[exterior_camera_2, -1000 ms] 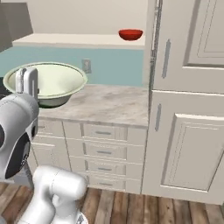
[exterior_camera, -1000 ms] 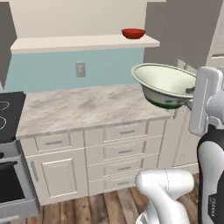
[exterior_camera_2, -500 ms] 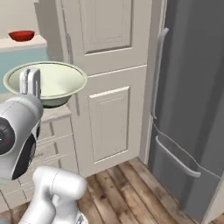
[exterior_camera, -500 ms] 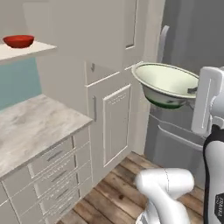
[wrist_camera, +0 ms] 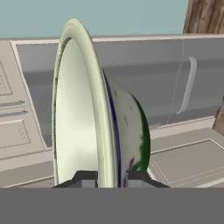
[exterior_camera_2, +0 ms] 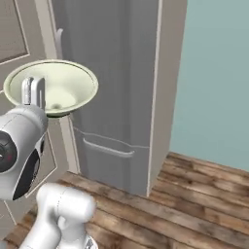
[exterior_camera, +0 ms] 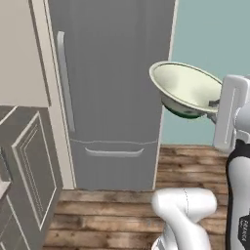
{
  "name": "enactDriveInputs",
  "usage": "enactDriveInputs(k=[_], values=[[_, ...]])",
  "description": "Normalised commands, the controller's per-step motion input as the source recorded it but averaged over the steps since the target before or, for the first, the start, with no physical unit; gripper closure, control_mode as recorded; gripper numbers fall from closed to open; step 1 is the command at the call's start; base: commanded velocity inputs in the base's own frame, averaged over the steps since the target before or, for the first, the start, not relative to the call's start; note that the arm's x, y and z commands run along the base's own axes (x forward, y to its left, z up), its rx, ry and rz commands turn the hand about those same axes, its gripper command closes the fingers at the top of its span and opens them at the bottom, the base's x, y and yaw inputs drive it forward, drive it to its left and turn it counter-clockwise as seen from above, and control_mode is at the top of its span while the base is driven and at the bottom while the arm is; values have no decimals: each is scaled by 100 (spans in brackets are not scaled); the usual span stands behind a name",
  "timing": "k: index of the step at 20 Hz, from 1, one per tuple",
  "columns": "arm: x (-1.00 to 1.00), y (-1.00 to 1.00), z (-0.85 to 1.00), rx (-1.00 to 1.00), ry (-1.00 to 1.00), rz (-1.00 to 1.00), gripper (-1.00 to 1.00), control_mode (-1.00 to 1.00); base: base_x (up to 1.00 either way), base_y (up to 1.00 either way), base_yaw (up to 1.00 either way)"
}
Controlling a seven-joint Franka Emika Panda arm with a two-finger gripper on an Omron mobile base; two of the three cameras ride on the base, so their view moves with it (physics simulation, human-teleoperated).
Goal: Take the smaller bowl and place it next to the appetizer plate on the dining counter , and place the larger bowl next to the plate with cooked food.
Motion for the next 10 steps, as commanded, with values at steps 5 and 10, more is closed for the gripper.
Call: enactDriveInputs(k=[5, 10], values=[[0, 0, 0, 0, 0, 0, 100, 100, 0, 0, -100], [0, 0, 0, 0, 0, 0, 100, 100, 0, -7, -99]])
